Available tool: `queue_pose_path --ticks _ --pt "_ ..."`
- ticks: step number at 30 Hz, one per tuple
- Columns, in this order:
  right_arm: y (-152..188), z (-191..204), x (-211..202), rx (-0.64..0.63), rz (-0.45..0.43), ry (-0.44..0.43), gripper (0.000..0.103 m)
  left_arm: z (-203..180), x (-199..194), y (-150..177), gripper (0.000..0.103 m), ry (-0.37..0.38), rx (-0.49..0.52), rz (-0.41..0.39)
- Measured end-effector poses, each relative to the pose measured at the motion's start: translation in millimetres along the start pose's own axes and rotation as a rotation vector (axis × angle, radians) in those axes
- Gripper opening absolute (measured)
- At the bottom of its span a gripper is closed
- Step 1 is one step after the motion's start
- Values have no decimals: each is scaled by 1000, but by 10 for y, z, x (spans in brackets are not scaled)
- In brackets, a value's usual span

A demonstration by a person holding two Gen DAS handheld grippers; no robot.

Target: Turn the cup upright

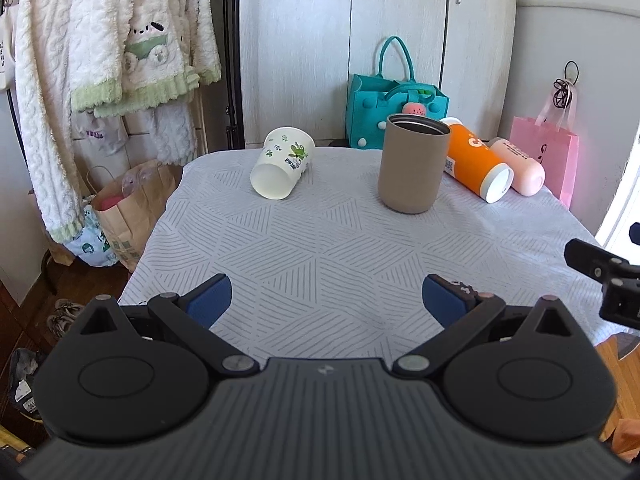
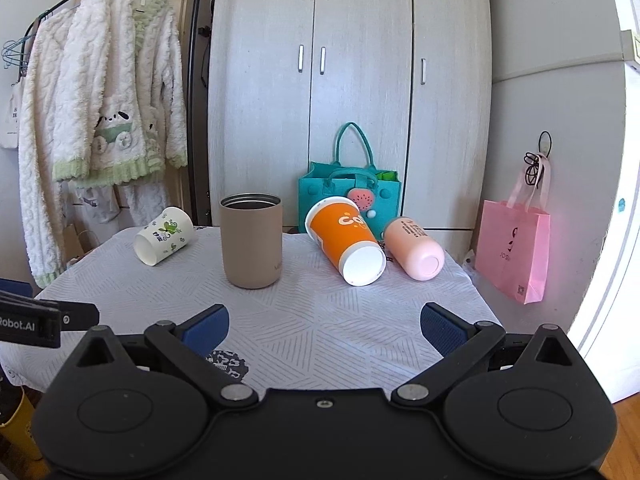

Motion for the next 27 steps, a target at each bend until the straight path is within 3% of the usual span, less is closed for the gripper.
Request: queue_pose_path --ticks 15,22,27 --pt "87 -163 33 63 3 53 103 3 -28 61 103 -30 -6 -19" --pt "78 -185 20 70 -6 67 103 -32 -43 50 103 -4 -1 -30" --pt "94 -184 24 73 1 71 103 -26 -70 51 103 -45 14 -28"
Point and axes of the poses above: each gripper's, at about its wrist camera, not at the fingertips, and x roughly the way its jaws point, z to its left, y to its underside, the point moved 9 cm from there along x, roughly the way its jaws point, and after that the axes turned 15 degrees about x, right-handed, at the moved point
